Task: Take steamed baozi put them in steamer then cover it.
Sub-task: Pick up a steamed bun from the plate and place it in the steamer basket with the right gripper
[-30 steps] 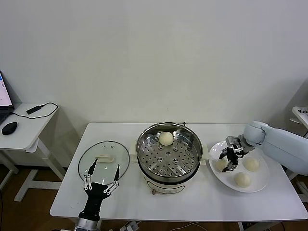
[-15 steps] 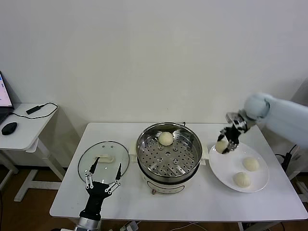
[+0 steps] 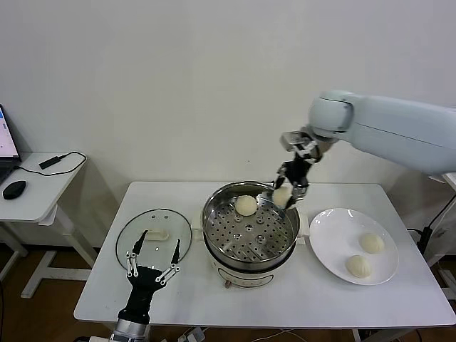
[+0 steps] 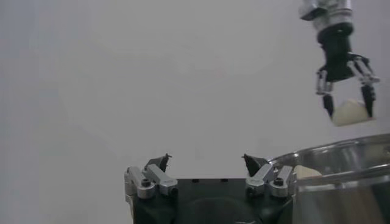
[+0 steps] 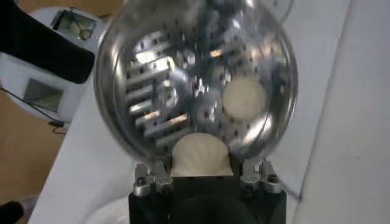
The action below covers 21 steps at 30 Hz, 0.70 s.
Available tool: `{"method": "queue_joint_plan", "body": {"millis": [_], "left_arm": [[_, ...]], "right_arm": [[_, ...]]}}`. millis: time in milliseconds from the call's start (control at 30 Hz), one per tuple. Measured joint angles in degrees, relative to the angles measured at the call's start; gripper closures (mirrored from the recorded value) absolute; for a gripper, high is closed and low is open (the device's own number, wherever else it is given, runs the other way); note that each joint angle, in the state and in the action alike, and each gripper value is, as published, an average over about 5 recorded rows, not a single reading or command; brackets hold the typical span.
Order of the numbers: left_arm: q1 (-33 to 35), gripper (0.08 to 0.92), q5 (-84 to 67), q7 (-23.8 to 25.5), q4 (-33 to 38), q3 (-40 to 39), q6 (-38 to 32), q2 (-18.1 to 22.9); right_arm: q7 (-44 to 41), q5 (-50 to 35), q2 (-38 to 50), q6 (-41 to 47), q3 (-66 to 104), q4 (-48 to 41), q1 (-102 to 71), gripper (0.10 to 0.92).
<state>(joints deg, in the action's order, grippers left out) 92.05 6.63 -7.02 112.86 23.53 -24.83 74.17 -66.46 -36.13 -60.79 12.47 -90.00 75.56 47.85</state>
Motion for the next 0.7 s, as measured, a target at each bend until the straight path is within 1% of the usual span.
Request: {"method": "queue_joint_plan", "body": {"millis": [367,700], "left_arm": [[-0.6,0.177,-0.3,-0.1,-0.6,-0.2,0.0,0.0],[-0.9,0.177,-0.5,-0.2,-1.1,-0.1,-0.1,0.0]], "right_arm": [[5.6,-3.9,-9.9,4.2,-2.2,-1.2,-2.6,0.373],[9.6,-4.8,-15.1,6.1,-2.8,-3.2,-5.8,0.372]]}}
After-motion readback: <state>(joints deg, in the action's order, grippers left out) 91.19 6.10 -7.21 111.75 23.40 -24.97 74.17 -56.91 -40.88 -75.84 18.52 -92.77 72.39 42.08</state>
